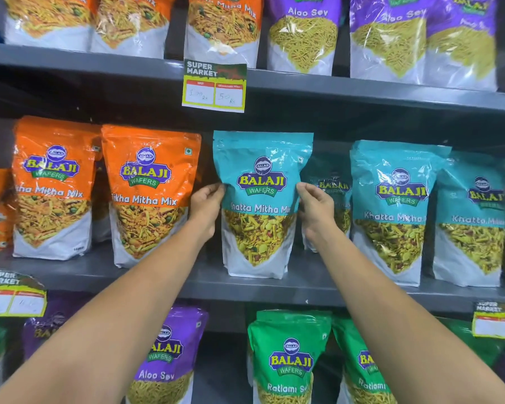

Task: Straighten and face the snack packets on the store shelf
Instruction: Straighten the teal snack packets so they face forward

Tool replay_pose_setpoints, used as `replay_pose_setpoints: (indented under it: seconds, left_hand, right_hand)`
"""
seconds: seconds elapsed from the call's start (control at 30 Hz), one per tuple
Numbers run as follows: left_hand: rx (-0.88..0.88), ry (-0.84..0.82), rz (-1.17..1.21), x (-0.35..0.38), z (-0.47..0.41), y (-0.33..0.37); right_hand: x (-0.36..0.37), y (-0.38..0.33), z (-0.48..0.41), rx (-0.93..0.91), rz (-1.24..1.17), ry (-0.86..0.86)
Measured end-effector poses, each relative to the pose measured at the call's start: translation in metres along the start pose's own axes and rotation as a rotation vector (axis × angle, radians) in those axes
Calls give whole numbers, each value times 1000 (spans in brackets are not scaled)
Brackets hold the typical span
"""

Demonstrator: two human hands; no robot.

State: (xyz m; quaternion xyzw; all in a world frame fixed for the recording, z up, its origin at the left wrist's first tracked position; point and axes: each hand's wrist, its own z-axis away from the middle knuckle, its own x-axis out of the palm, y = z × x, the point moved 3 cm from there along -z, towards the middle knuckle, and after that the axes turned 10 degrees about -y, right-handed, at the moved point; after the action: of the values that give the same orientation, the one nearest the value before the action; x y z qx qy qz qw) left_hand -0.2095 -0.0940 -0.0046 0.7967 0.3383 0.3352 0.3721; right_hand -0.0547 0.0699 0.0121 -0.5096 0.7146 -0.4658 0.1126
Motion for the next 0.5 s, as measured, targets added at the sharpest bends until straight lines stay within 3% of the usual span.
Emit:
replay_pose_setpoints:
  seconds: [0.2,0.4,0.5]
  left_hand:
    - [48,-82,6,-4,1,-9]
    - [123,102,-8,-2,6,-5]
    - [90,99,-23,0,9,-7]
  right_hand:
    - [-3,4,2,-14,-16,4]
    - [-10,11,1,-56,-20,90]
    - [-11,17,1,-61,-5,68]
